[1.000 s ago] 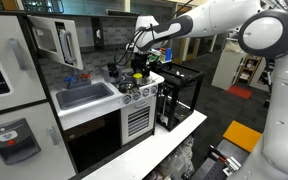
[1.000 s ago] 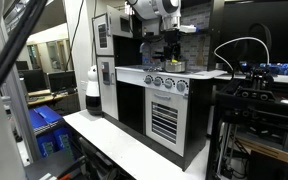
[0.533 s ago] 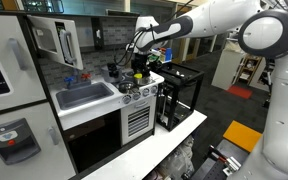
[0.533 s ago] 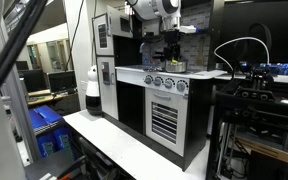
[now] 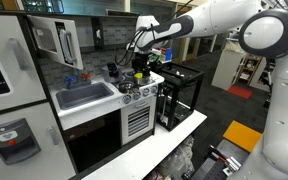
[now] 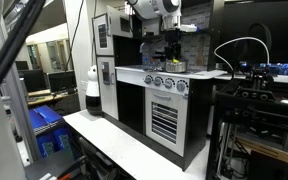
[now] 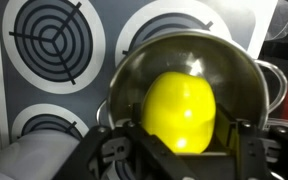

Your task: Remove the yellow object from the silver pot and put it on the right cupboard

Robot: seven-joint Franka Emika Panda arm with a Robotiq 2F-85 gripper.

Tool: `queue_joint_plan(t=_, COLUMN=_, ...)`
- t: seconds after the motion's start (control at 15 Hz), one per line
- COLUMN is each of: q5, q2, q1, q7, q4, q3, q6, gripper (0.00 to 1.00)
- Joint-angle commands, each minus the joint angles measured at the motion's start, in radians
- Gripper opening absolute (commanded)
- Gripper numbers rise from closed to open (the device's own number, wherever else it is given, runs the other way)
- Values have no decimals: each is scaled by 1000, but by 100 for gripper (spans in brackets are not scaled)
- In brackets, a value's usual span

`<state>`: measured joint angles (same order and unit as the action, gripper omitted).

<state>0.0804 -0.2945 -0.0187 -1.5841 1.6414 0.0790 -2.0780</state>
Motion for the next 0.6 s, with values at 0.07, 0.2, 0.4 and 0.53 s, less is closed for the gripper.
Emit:
queue_joint_plan(t=0.07, q5=50, q2=29, q1=3, q7=-13, q4=-40, q3=-5, q6=57, gripper=43)
queue_joint_plan(t=0.2, q5=74, q2=38, q1=-3, q7=-11, q4=-68, q3=-5, q6=88, gripper=43)
queue_joint_plan(t=0.4, q5=94, q2=52, q1=-9, q7=-14, q4=-110, q3=-3, q6=146, gripper=43)
queue_joint_plan(t=0.53, q5=106, q2=64, q1=-14, q7=-15, q4=-138, q3=-2, q6=185, gripper=43)
